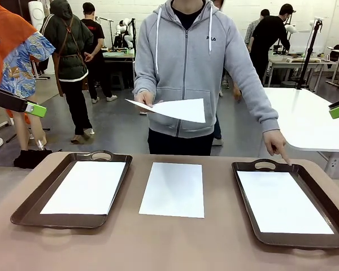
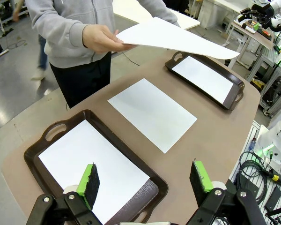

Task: Sort the A4 documents.
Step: Receive the A4 Paper.

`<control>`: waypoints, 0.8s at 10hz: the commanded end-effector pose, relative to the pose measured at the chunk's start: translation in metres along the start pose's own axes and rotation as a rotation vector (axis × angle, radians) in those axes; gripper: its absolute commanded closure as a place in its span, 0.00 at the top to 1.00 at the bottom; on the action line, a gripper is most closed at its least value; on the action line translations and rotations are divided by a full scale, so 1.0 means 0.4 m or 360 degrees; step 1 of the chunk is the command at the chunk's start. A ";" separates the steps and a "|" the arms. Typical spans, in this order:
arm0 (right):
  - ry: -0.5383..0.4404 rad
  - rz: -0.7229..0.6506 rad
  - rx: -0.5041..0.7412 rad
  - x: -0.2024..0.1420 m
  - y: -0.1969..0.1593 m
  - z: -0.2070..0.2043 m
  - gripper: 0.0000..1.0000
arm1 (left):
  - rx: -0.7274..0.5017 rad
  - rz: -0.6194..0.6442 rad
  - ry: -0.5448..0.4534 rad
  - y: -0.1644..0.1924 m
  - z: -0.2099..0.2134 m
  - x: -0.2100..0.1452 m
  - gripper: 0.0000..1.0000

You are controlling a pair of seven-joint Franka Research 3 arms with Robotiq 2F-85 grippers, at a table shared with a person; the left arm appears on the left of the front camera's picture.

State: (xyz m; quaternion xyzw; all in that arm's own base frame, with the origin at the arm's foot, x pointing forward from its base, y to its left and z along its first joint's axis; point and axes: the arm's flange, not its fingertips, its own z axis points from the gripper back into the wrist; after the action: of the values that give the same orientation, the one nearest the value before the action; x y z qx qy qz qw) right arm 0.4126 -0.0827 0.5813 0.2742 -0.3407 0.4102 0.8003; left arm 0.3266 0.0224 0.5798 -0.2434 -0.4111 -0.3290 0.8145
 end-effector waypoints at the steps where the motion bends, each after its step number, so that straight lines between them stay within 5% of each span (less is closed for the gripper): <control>1: -0.0003 0.0005 0.0005 0.001 0.002 0.000 1.00 | -0.0009 -0.0007 -0.0004 0.000 0.000 0.000 1.00; 8: -0.0003 0.0005 0.0005 0.001 0.002 0.000 1.00 | -0.0009 -0.0007 -0.0004 0.000 0.000 0.000 1.00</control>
State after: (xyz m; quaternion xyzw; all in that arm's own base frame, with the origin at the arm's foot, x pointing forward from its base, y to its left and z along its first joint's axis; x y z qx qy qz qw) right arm 0.4126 -0.0827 0.5814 0.2742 -0.3407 0.4102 0.8003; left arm 0.3266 0.0224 0.5798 -0.2434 -0.4111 -0.3290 0.8145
